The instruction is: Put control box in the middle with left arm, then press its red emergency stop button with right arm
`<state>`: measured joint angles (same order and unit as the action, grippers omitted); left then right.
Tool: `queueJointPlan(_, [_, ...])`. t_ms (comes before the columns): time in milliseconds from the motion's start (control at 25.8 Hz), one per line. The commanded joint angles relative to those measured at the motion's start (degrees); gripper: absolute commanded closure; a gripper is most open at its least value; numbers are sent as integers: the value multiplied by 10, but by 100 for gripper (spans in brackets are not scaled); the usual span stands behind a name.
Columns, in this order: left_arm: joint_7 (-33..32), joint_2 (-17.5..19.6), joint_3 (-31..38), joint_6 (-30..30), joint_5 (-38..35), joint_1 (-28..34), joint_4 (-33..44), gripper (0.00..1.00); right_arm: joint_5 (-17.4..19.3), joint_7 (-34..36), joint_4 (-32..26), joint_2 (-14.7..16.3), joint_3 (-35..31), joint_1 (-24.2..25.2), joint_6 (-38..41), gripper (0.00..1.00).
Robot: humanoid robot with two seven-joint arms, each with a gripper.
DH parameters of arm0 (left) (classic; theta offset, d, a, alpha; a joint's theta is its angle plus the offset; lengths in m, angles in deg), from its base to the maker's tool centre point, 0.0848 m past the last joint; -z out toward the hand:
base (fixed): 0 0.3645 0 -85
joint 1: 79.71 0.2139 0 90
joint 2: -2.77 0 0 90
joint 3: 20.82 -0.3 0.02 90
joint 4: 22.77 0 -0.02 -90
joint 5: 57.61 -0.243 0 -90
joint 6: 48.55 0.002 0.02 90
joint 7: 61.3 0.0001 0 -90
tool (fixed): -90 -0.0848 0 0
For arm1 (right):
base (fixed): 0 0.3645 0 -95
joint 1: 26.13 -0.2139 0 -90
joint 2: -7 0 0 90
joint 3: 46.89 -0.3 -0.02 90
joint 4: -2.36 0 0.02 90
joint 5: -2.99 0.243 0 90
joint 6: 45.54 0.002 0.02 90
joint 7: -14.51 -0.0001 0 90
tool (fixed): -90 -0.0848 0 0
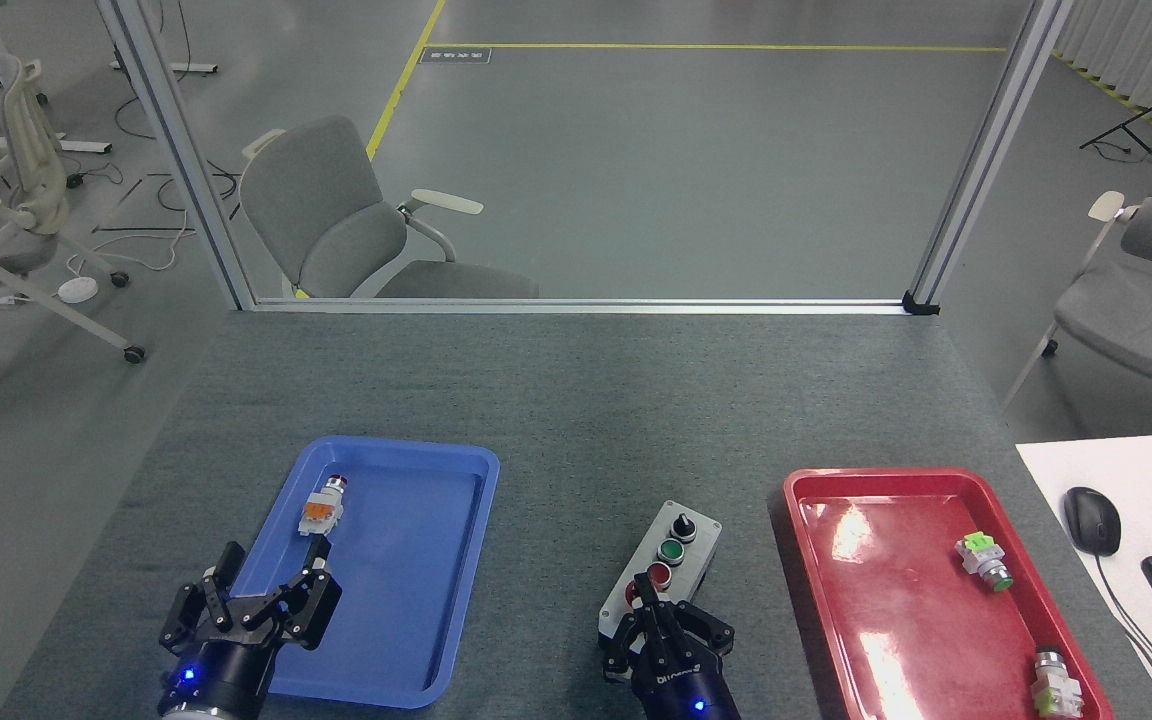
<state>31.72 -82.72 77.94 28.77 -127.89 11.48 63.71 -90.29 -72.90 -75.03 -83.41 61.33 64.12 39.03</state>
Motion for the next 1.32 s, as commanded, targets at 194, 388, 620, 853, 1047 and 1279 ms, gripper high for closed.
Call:
queueJointPlan(194, [-6,-7,0,1,2,-7,3,1,0,-27,16,-1,1,-1,1,100])
queueJointPlan(388, [-10,-7,0,4,1,-11,1,1,4,-20,-7,-1,-1,-2,-1,100])
queueJointPlan(620, [-11,-6,1,5,0,-14,4,1,6,-13,-49,1,-15,1,-1,69])
queueJointPlan(853, [-21,-5,1,5,-3,-28,11,1,11,6,-74,7,-79,24,5,3])
queueJointPlan(1047, [-16,-14,-3,5,-5,-21,8,1,35,31,-113,30,-160,62,57,2])
queueJointPlan(1279, [-10,-69,-9,7,-20,7,3,1,45,33,-116,52,-191,67,50,2])
